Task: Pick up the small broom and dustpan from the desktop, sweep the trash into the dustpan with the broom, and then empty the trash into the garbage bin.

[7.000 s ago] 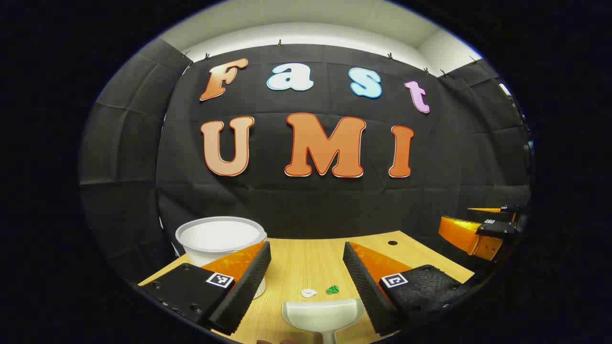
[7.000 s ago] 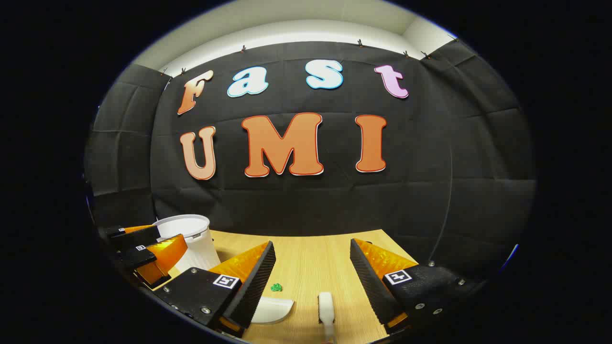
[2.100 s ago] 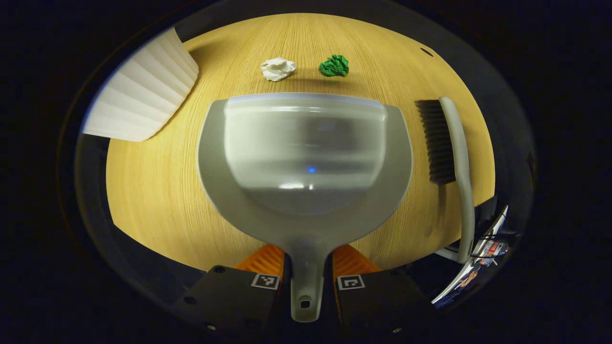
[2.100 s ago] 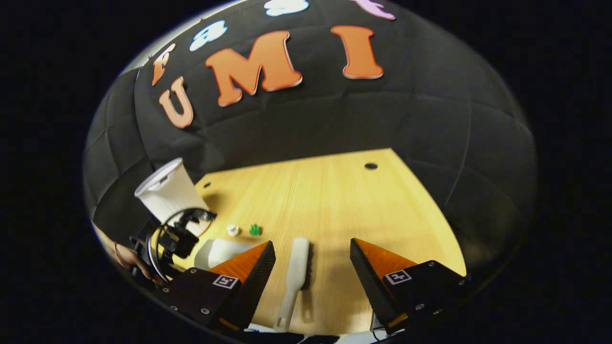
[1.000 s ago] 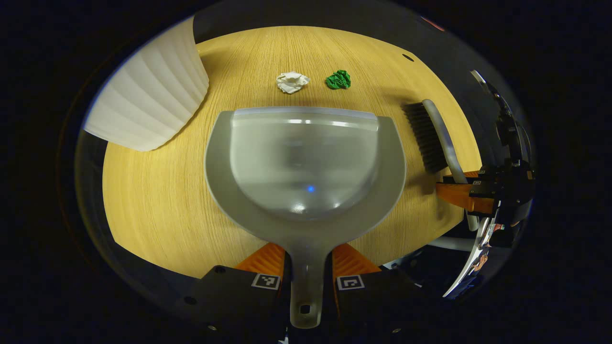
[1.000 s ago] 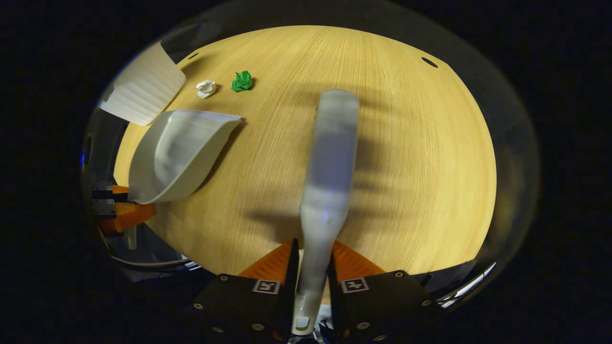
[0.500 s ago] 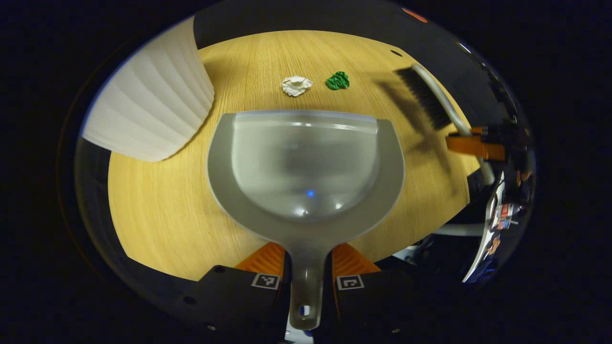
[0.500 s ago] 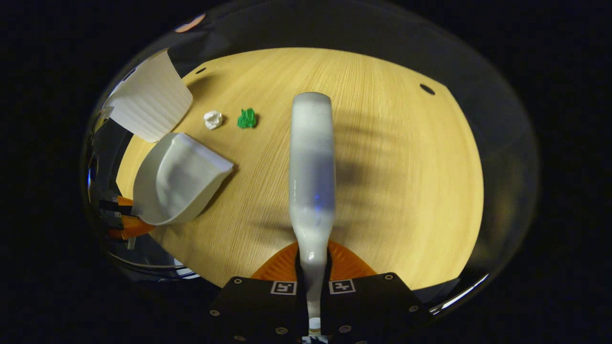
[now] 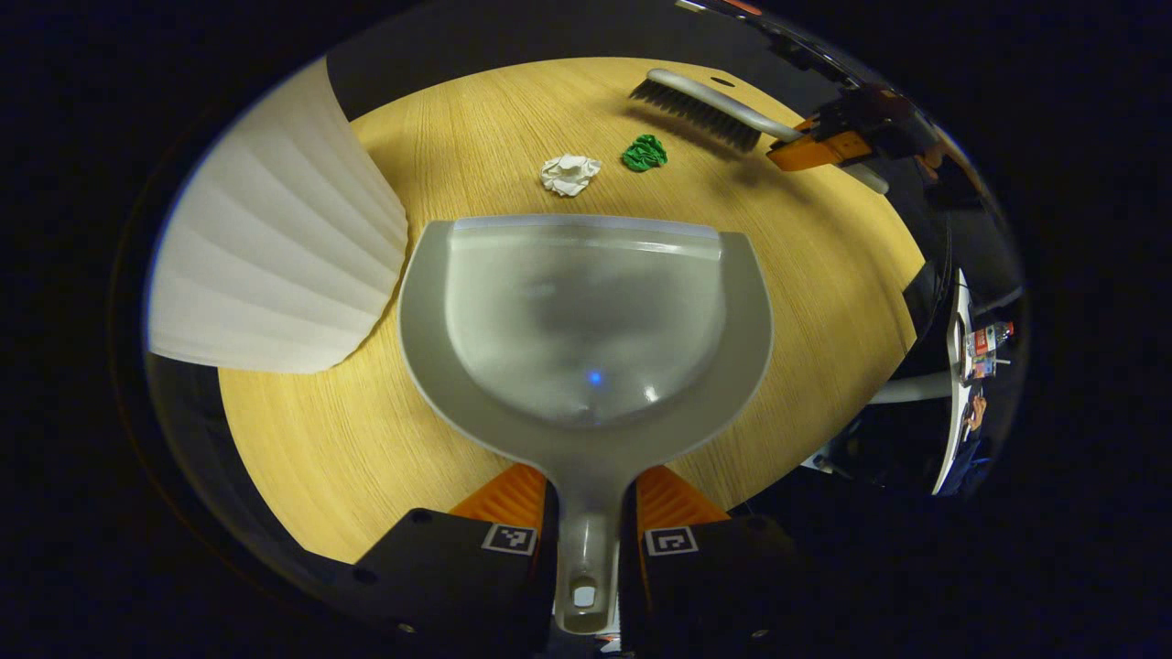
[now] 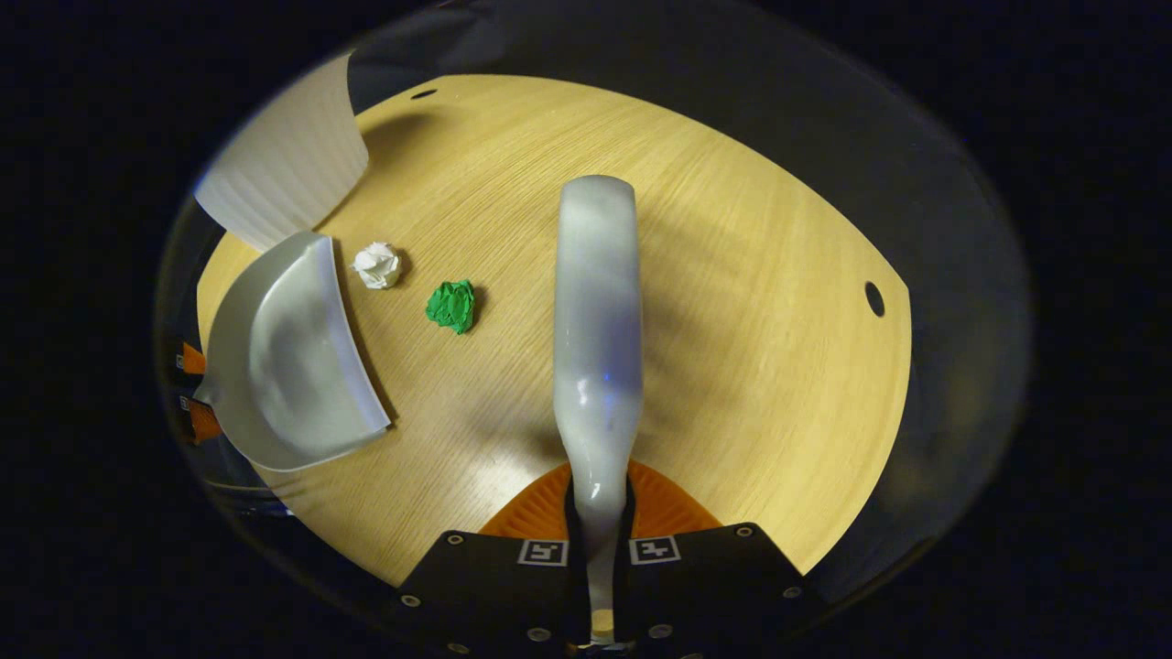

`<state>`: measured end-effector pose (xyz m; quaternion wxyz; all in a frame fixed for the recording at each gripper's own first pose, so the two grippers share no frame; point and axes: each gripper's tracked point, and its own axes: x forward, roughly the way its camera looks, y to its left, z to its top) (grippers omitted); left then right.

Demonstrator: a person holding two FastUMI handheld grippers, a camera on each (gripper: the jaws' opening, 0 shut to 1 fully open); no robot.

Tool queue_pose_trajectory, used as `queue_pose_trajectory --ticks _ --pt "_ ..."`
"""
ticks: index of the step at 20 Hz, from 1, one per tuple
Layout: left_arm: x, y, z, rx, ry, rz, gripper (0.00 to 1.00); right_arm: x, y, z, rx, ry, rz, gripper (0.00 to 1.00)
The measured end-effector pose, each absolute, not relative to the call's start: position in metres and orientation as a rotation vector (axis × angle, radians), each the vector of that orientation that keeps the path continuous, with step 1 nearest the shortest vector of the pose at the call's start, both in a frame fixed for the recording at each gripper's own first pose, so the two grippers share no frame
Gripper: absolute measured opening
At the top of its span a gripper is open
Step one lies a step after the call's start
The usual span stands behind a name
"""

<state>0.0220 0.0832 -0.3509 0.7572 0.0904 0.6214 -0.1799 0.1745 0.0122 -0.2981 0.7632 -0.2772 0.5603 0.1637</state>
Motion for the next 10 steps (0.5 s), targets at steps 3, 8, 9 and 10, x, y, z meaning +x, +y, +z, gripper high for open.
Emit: queue_pose_trajectory --ticks 3,8,9,10 --pt "0.025 0.086 -0.354 0.22 1.366 -0.403 0.29 0.187 0.028 -0.308 -0.773 1.25 0.424 0.1" --pt "0.031 0.085 -0.35 0.246 1.356 -0.428 0.28 0.158 0.075 -0.303 -0.902 1.252 0.613 0.1" --pt "0.03 0.086 -0.349 0.248 1.355 -0.43 0.28 0.151 0.081 -0.304 -0.929 1.258 0.643 0.1" --pt "0.029 0.086 -0.348 0.248 1.353 -0.431 0.28 0.144 0.088 -0.302 -0.935 1.263 0.674 0.1"
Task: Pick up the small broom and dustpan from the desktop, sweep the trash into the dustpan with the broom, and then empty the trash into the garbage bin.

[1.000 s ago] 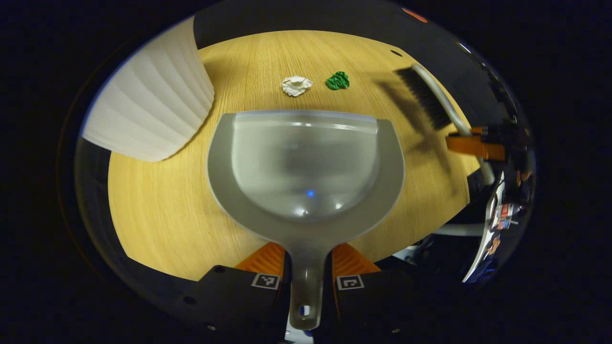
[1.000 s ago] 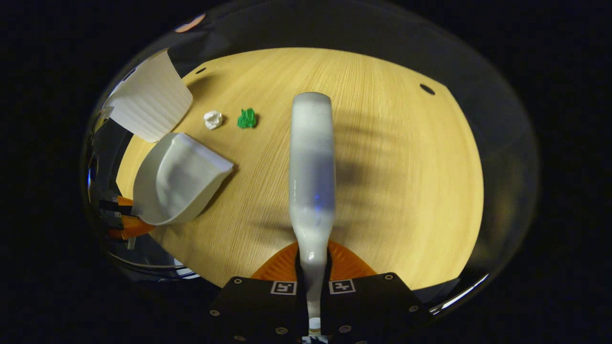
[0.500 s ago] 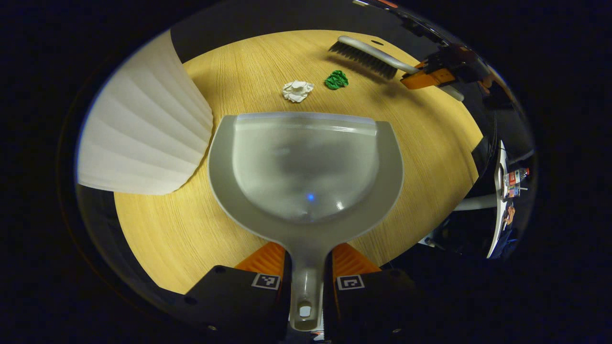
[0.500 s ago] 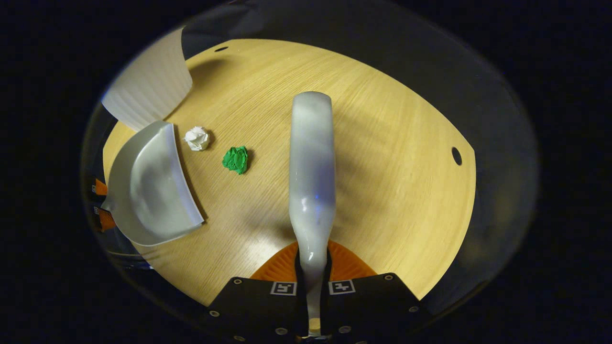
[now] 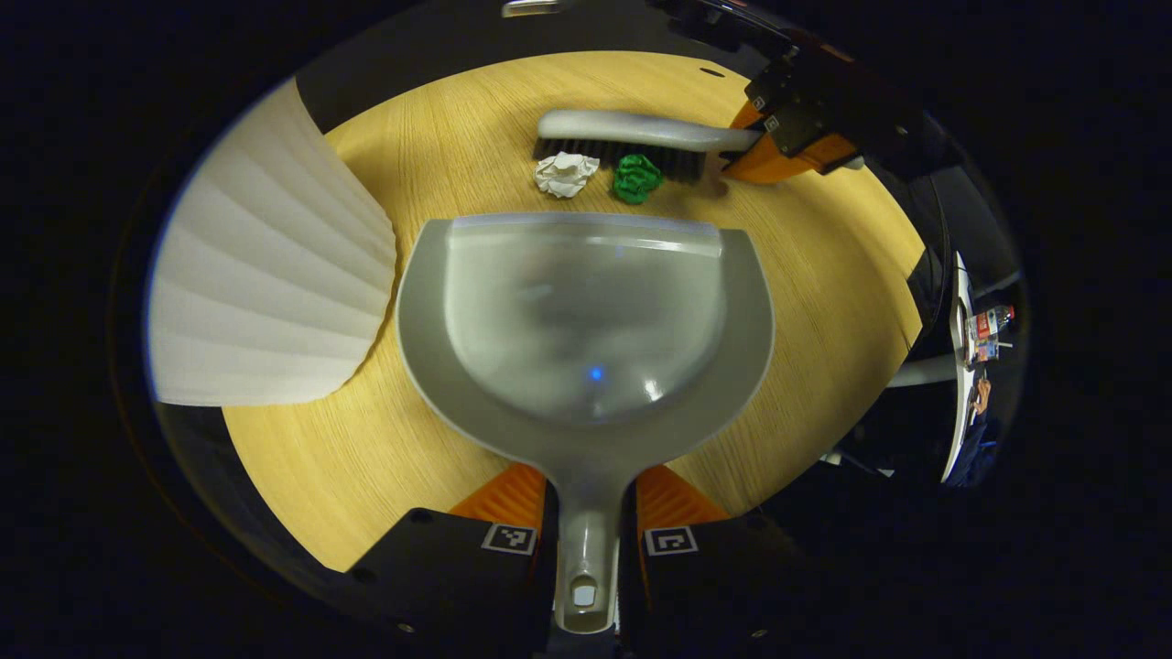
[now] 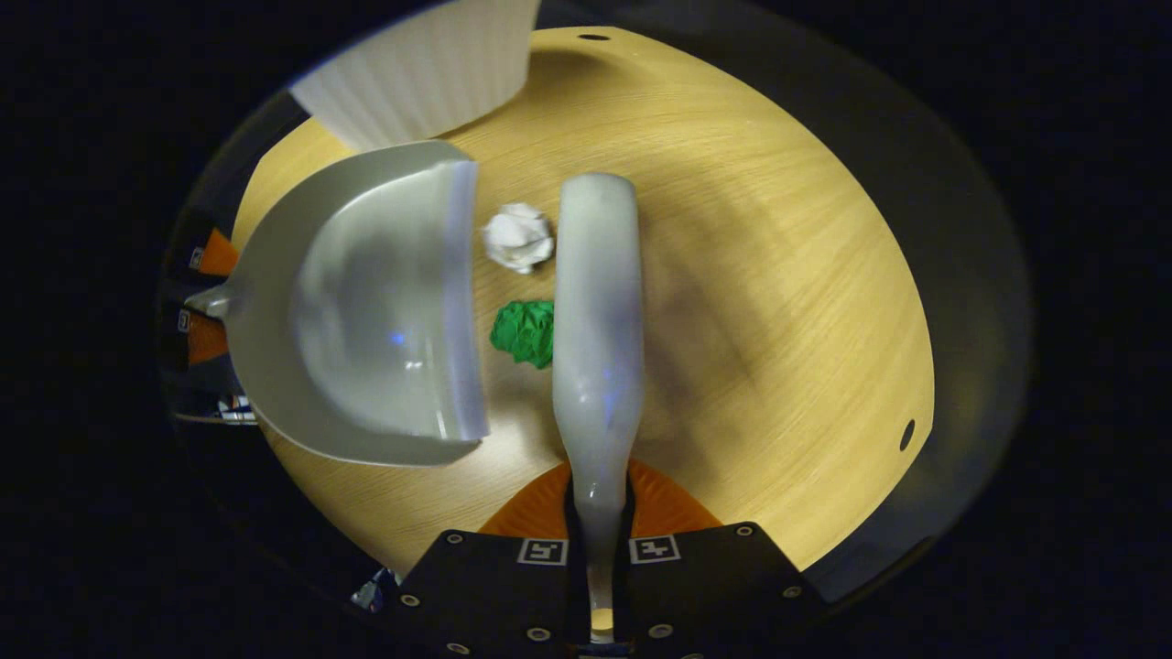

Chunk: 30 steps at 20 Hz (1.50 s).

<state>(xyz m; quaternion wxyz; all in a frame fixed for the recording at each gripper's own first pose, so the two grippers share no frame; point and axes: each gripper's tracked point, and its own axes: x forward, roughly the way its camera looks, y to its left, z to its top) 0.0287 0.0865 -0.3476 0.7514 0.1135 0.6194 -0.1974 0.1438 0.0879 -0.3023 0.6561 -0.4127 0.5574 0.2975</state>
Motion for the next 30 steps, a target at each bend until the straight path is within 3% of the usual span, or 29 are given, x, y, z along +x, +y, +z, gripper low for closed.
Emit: queue_pose_trajectory --ticks 4,7,15,19,25,30 --pt "0.024 0.082 -0.349 0.248 1.351 -0.433 0.28 0.113 0.102 -0.302 -0.866 1.326 0.766 0.1" --pt "0.022 0.082 -0.349 0.242 1.344 -0.431 0.29 0.107 0.105 -0.301 -0.779 1.349 0.758 0.1" --pt "0.012 0.084 -0.343 0.214 1.285 -0.43 0.28 0.146 0.024 -0.269 -0.546 1.271 0.534 0.1" --pt "0.009 0.084 -0.34 0.244 1.257 -0.447 0.29 0.129 -0.016 -0.285 -0.5 1.293 0.403 0.1" --pt "0.0 0.084 -0.31 0.295 1.253 -0.537 0.29 0.093 -0.023 -0.32 -0.458 1.37 0.37 0.1" --pt "-0.004 0.09 -0.227 0.379 1.193 -0.618 0.28 0.078 -0.025 -0.332 -0.432 1.385 0.37 0.1"
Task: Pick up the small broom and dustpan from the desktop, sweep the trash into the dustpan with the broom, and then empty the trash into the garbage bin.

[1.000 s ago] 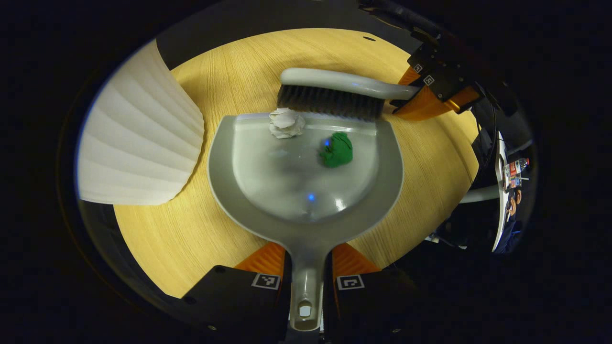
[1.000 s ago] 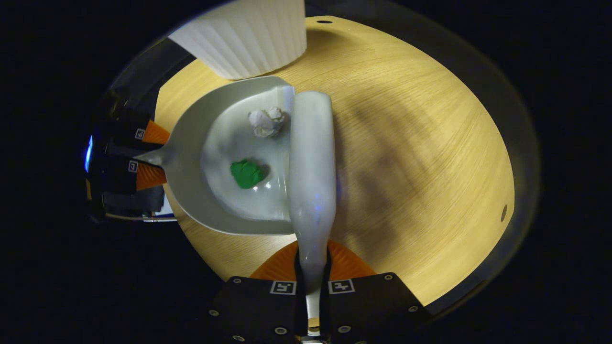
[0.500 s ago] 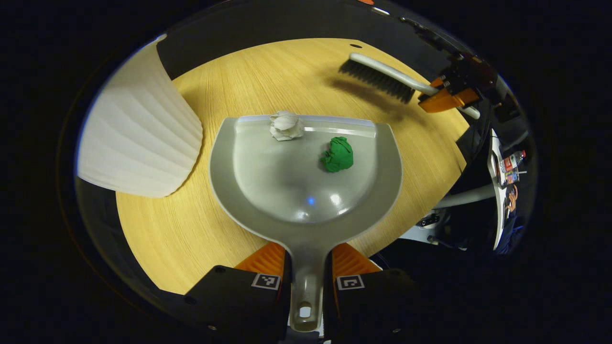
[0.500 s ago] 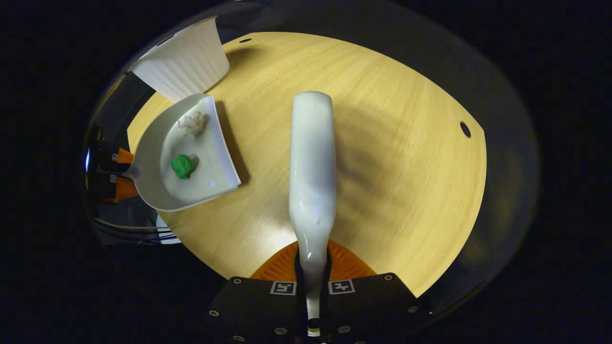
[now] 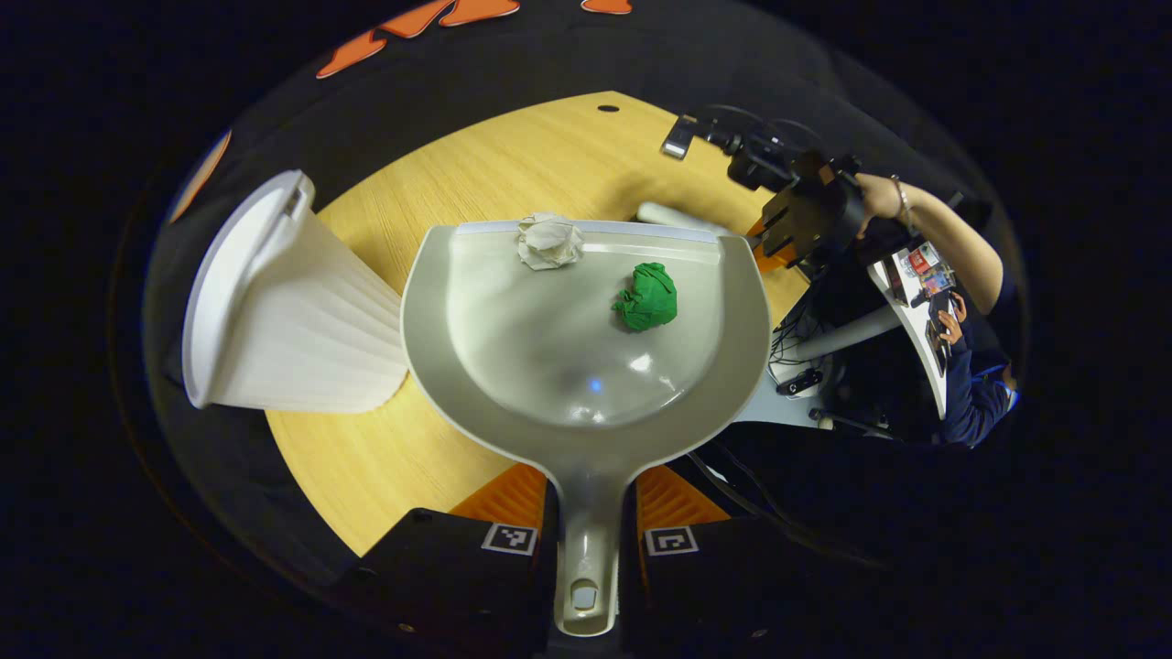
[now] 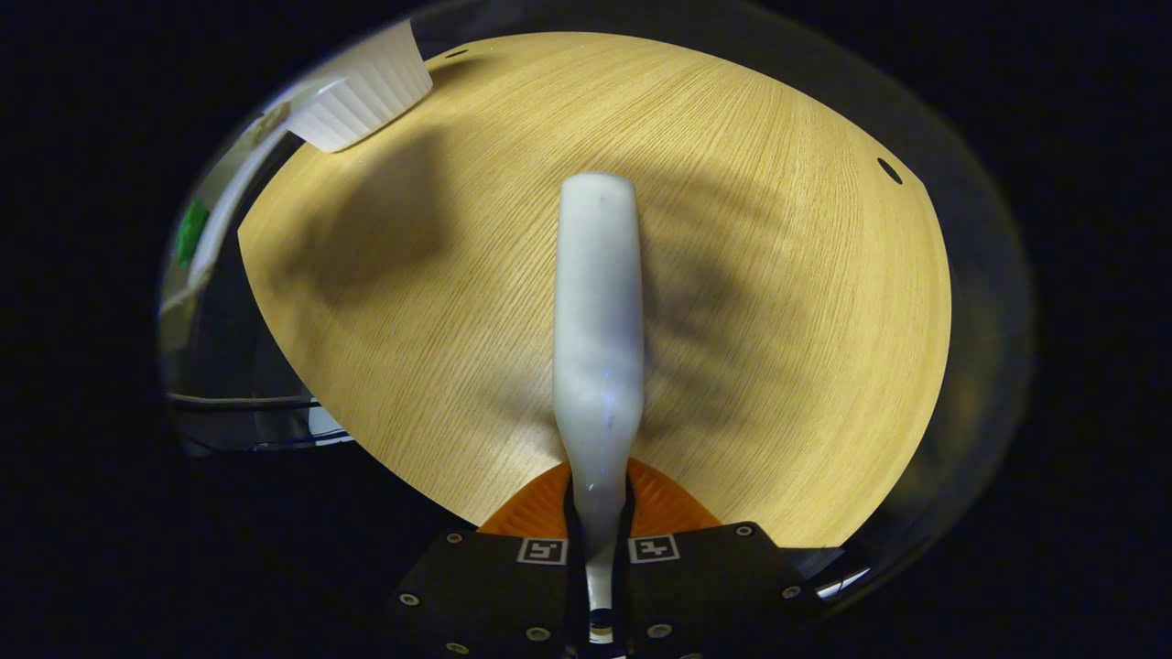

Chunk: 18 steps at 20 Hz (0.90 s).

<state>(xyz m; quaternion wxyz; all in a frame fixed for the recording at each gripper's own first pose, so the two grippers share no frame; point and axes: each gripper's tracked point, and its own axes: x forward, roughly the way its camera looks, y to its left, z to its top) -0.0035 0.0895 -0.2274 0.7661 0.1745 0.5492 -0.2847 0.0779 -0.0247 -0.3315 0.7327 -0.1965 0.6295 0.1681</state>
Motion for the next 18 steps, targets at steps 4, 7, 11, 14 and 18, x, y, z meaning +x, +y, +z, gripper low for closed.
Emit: queue_pose_trajectory --ticks 4,7,11,14,18 --pt "0.014 0.081 -0.149 0.325 1.166 -0.632 0.29 0.077 -0.025 -0.332 -0.435 1.387 0.377 0.09" --pt "0.049 0.088 -0.111 0.281 1.139 -0.588 0.29 0.074 -0.026 -0.334 -0.414 1.401 0.4 0.1" --pt "0.09 0.125 -0.082 0.246 1.124 -0.46 0.28 0.075 -0.024 -0.334 -0.422 1.401 0.411 0.1" --pt "0.105 0.177 -0.072 0.253 1.137 -0.343 0.29 0.075 -0.025 -0.335 -0.442 1.421 0.432 0.1" --pt "0.123 0.252 -0.056 0.286 1.118 -0.174 0.28 0.079 -0.024 -0.337 -0.466 1.426 0.453 0.1"
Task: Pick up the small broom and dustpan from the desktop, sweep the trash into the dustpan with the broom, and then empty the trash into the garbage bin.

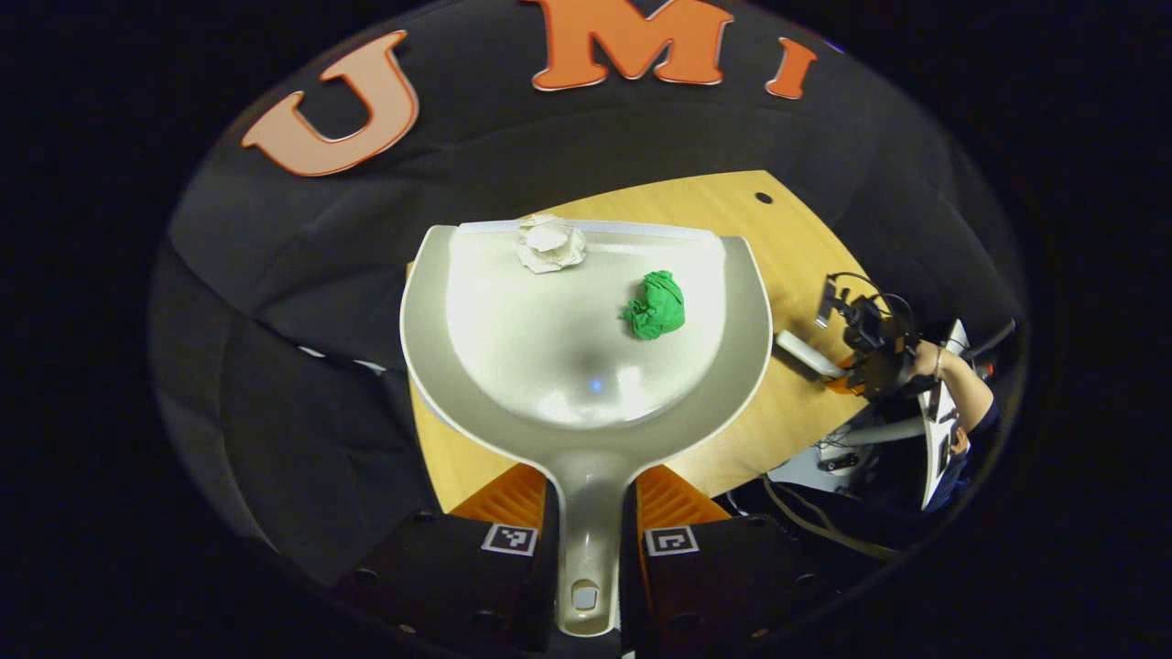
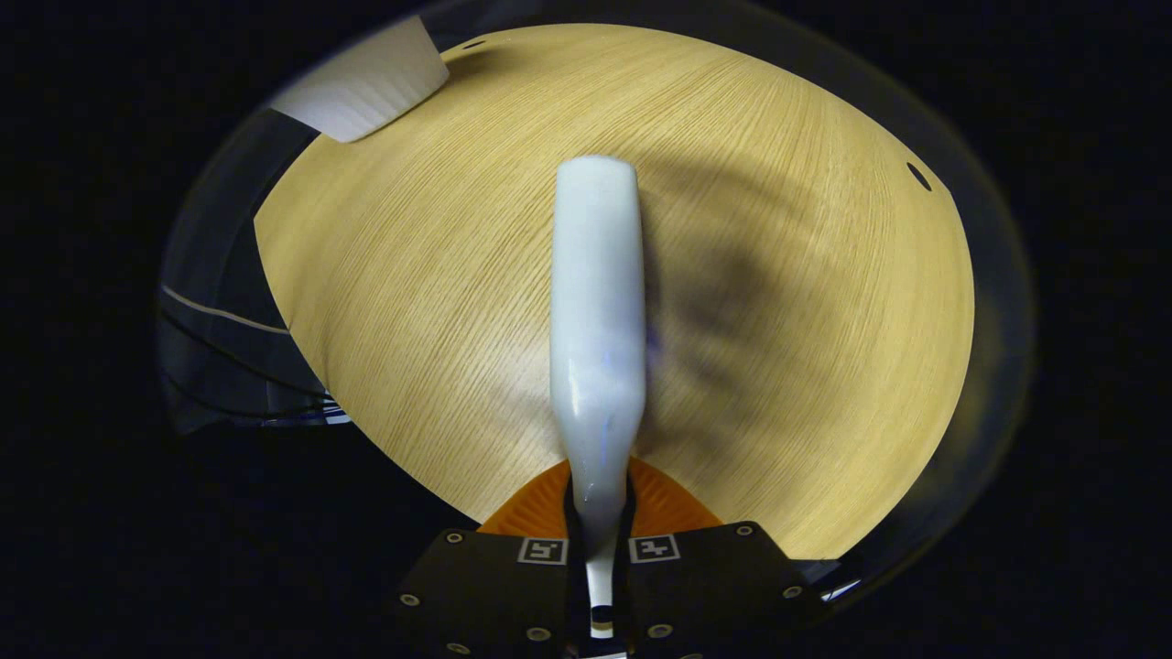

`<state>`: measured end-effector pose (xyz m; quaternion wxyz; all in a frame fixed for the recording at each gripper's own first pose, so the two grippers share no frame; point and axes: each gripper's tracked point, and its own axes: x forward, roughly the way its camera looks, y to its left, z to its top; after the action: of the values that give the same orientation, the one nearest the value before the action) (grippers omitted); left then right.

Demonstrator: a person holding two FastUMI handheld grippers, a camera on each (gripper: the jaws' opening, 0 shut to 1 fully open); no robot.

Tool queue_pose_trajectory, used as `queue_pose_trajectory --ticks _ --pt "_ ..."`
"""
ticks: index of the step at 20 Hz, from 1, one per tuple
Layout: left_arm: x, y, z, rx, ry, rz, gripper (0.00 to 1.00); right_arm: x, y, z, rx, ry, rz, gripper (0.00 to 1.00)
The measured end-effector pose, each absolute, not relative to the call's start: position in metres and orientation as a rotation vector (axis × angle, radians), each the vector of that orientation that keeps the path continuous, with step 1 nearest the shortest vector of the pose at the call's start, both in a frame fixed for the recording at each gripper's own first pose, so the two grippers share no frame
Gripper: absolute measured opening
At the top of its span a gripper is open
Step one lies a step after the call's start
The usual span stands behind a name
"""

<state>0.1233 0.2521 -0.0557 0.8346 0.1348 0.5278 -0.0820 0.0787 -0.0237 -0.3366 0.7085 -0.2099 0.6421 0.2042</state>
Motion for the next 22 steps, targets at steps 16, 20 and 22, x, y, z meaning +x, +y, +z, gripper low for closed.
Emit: queue_pose_trajectory --ticks 16,20,22 --pt "0.183 0.376 -0.047 1.119 1.034 0.078 0.28 0.095 -0.021 -0.342 -0.445 1.433 0.468 0.1" --pt "0.184 0.376 -0.044 1.304 1.026 0.085 0.27 0.098 -0.022 -0.34 -0.442 1.432 0.469 0.1" --pt "0.18 0.376 -0.049 1.309 1.054 0.081 0.22 0.102 -0.02 -0.34 -0.439 1.432 0.47 0.1"
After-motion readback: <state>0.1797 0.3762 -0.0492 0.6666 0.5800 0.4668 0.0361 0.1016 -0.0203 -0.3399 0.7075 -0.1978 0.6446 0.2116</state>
